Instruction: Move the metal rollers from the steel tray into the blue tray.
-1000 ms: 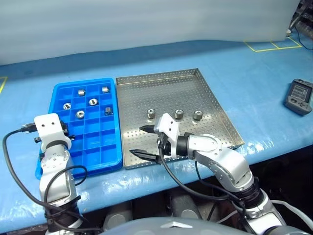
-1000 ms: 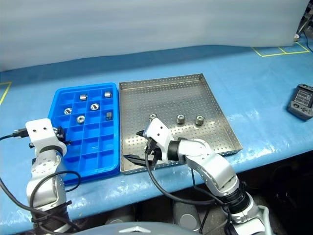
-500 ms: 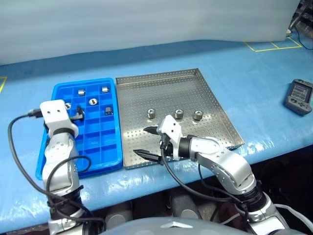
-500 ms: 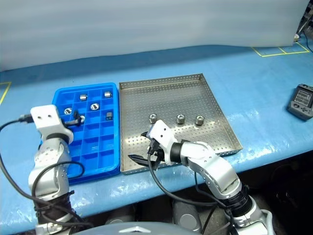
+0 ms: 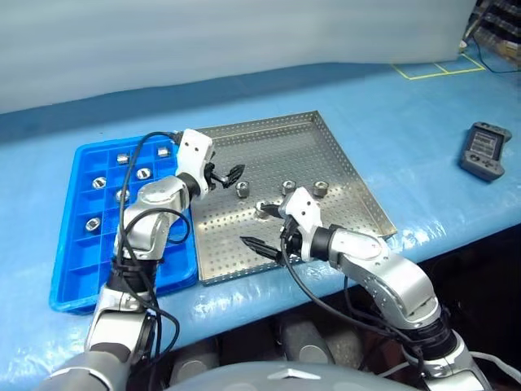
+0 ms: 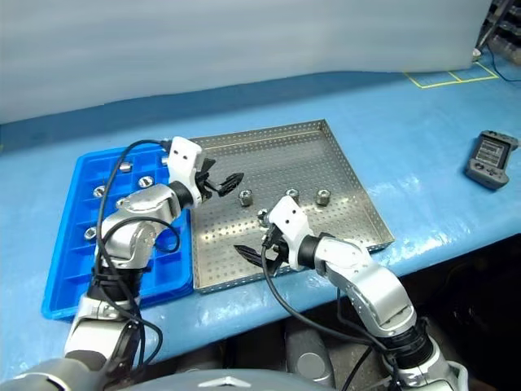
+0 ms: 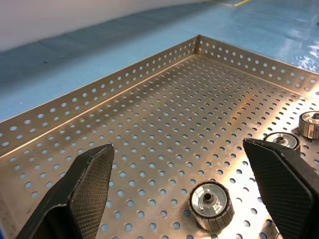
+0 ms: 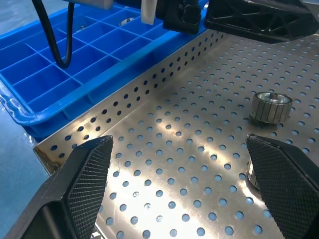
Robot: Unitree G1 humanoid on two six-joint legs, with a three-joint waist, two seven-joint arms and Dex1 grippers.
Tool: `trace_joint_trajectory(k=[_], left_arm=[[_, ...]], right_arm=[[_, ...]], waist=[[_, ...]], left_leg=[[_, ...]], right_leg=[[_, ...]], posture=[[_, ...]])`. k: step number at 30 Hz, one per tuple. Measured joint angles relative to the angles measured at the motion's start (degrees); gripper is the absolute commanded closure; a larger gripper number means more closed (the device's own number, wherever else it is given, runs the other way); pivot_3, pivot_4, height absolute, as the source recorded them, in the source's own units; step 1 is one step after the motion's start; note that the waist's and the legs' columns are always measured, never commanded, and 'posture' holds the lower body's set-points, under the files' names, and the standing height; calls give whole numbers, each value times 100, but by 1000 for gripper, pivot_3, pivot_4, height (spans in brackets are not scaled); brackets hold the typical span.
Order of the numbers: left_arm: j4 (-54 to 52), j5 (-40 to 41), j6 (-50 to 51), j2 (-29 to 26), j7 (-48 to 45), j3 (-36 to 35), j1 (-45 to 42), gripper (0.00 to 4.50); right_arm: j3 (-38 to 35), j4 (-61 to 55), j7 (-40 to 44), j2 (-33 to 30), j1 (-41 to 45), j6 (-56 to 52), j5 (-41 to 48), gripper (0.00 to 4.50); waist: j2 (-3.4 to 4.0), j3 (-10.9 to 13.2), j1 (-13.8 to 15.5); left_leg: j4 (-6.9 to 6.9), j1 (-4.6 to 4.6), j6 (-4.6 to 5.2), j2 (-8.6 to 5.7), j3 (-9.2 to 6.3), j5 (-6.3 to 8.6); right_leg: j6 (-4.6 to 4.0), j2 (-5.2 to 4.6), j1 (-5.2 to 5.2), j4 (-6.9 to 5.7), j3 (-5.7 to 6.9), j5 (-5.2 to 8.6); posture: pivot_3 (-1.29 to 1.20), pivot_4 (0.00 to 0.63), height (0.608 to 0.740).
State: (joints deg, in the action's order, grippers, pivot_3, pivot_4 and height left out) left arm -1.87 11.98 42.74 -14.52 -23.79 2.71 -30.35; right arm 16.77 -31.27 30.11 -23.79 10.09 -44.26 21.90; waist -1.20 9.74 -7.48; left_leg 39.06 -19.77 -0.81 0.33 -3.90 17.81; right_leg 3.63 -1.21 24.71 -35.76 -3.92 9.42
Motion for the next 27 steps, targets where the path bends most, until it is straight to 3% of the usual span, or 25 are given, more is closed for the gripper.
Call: trace_joint_trajectory(k=[11,14,20,27], left_arm=[[1129,-455,-51,223,184,520,-159,8],[1122,-527,24,208,235,602,-147,573],[810,-522,277,75,242,605,162,2617],[-62,-394,544,111,416,301,604,2695]], right_arm=[[-20,-136,-251,22,-189,-1,-6,0],[-21,-140,-266,21,-189,-1,-6,0],[-14,-138,-266,24,-172,-1,-9,0],[31,-107,-243,58,-11,0,-10,0]], waist=[[-1,1,-255],[0,1,-294],[0,2,-302],[0,3,-254]], left_leg=[[0,-2,2,0,0,1],[-1,-1,2,0,0,1],[-3,-3,2,1,-1,1],[-3,-7,2,1,-2,1]], right_leg=[[3,0,1,1,-2,0],[5,0,2,0,-3,0],[6,2,7,-2,-3,-1],[8,0,10,-1,-3,-2]], posture=[[-221,150,740],[-211,150,740],[-187,150,740],[-155,150,740]])
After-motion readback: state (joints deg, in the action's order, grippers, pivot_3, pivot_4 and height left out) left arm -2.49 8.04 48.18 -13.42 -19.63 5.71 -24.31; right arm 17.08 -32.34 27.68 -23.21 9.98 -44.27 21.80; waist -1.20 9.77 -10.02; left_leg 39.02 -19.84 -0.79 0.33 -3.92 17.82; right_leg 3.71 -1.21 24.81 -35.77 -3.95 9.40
